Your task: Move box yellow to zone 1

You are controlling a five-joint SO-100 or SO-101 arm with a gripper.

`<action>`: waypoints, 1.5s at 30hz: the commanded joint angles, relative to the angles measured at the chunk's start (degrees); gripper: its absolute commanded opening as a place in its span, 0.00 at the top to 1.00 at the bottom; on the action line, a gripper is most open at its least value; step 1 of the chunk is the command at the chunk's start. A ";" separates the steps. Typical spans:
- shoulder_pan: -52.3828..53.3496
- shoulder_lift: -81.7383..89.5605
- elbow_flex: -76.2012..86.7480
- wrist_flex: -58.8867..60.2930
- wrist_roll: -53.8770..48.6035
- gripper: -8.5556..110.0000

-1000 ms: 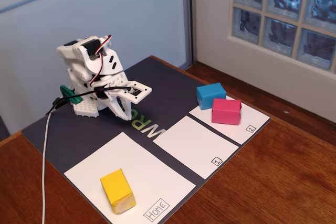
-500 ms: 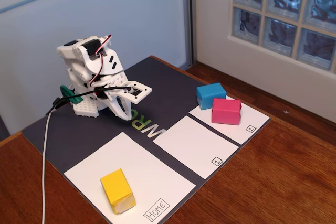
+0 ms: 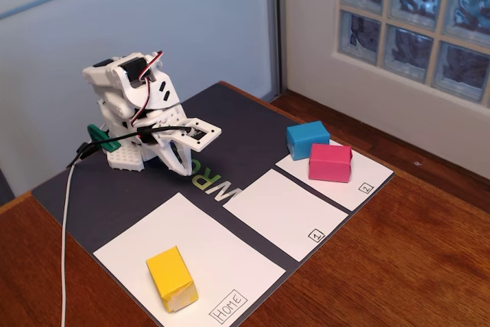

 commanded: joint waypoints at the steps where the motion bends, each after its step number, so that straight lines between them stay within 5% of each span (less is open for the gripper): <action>1: -0.18 2.99 2.81 0.97 -0.35 0.93; 26: 2.20 2.72 2.81 0.79 -0.18 0.93; 45: -0.79 -8.09 -5.10 -15.29 6.42 0.93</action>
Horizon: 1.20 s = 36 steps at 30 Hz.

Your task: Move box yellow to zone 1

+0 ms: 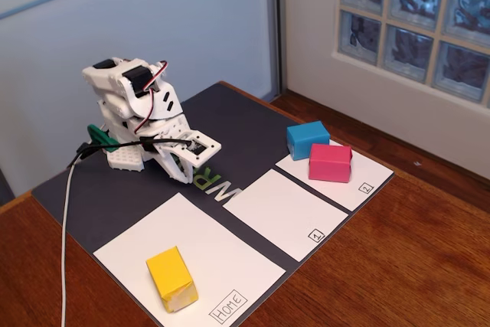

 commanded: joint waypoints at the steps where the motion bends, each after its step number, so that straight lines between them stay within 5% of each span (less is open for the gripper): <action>1: -0.53 -12.22 -8.79 -6.15 1.05 0.93; 12: -0.44 -51.59 -49.83 -6.06 6.24 0.93; 24: 11.34 -81.47 -91.41 15.47 9.58 0.93; 36: 20.39 -113.99 -129.81 34.10 -1.76 0.93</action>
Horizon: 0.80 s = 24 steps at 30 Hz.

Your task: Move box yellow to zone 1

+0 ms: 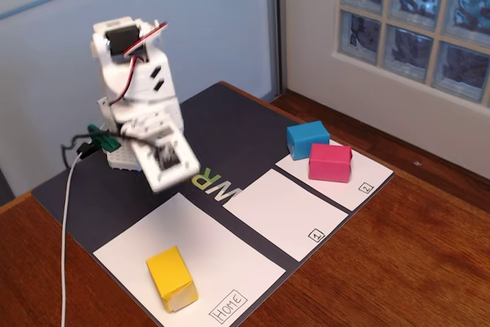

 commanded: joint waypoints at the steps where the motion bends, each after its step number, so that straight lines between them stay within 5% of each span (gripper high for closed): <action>1: 2.29 -6.06 -9.93 3.87 -3.87 0.93; 24: 2.55 -22.50 -13.01 -5.19 -12.13 0.93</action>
